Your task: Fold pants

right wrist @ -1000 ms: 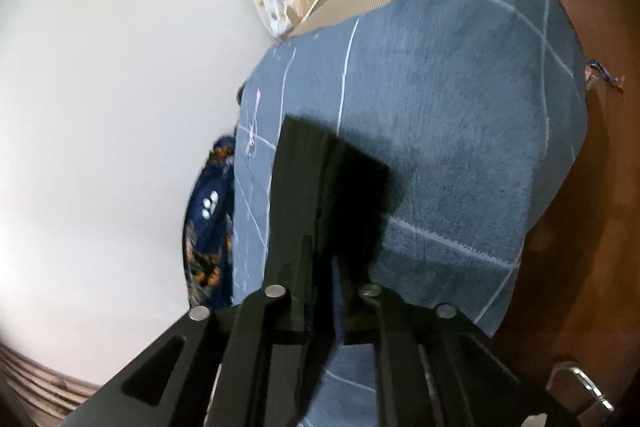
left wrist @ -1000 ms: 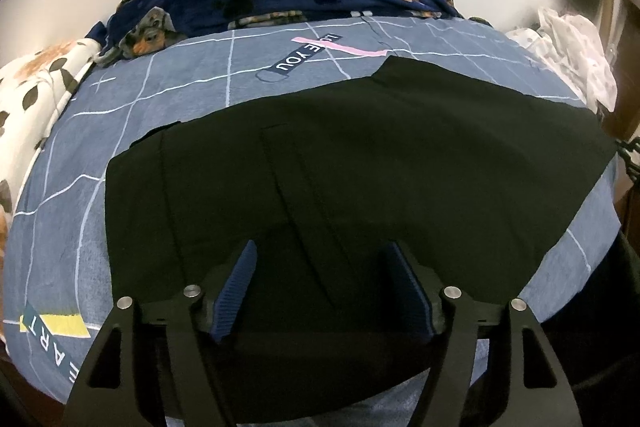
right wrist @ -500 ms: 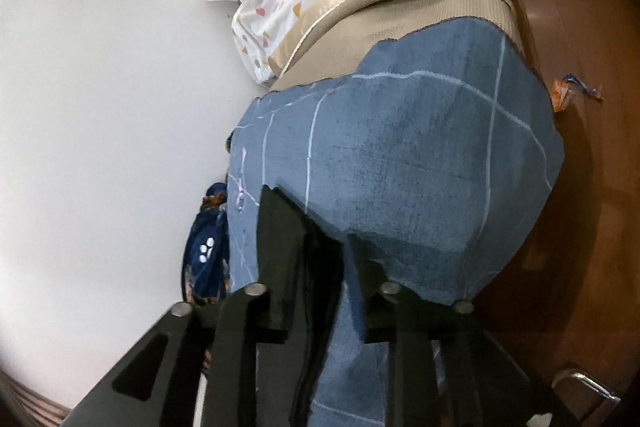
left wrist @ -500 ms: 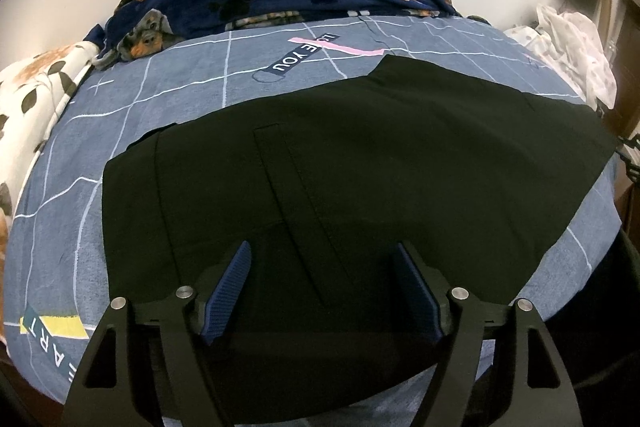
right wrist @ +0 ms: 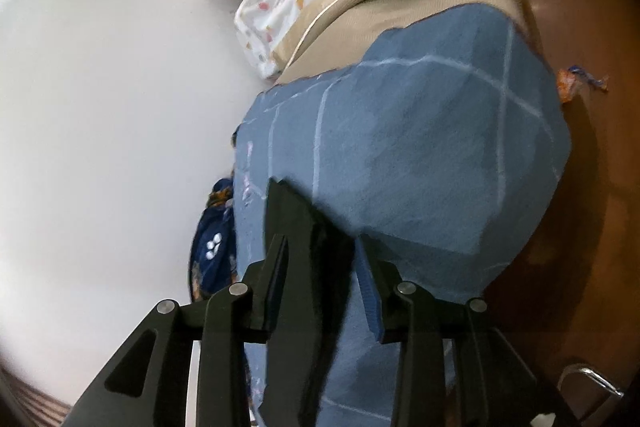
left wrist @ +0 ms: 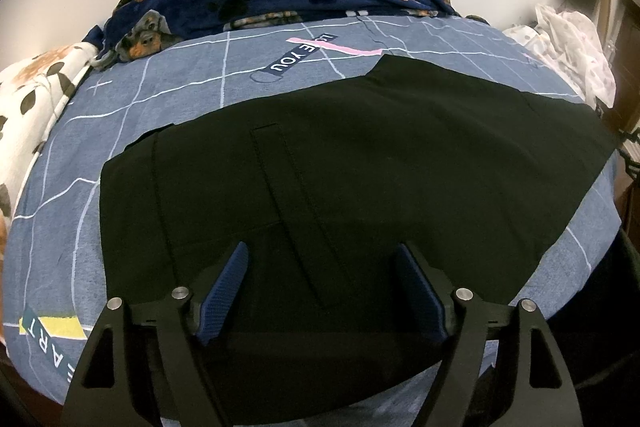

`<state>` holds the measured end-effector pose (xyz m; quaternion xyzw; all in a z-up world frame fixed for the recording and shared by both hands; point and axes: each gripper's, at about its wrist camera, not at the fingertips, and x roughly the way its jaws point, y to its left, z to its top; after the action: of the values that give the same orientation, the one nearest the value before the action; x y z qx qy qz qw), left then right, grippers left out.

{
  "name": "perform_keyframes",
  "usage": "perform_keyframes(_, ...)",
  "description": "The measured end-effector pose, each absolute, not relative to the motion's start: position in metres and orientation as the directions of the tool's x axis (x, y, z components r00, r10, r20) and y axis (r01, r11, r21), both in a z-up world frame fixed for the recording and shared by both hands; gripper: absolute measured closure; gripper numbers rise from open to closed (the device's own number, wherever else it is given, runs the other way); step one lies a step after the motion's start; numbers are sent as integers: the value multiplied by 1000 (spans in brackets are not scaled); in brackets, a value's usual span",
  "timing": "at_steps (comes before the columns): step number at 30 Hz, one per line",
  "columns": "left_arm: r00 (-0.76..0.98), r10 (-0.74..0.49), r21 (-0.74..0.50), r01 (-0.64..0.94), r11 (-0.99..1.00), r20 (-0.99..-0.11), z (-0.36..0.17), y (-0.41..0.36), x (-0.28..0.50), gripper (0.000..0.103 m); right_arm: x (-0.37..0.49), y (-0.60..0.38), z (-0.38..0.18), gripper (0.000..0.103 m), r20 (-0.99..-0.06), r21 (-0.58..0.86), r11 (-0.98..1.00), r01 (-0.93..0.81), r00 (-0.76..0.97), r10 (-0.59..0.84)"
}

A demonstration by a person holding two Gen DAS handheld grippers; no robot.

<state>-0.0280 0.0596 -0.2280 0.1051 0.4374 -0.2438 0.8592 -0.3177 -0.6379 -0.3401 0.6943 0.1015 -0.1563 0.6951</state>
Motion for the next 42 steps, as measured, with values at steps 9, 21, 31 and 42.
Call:
perform_keyframes(9, 498, -328, -36, 509, 860, -803, -228, 59, -28, 26, -293, -636, -348, 66, -333, 943, -8, 333, 943, -6)
perform_keyframes(21, 509, -327, -75, 453, 888, -796, -199, 61, -25, 24, -253, -626, -340, 100, -490, 867, 133, 480, 870, 55)
perform_keyframes(31, 582, -265, -93, 308, 947, -768, -162, 47, -31, 24, -245, -620, -329, 100, -562, 817, 169, 551, 827, 18)
perform_keyframes(42, 620, -152, 62, 309, 949, -769, -175, 36, -35, 18, -236, -602, -304, 96, -604, 778, 182, 601, 796, -45)
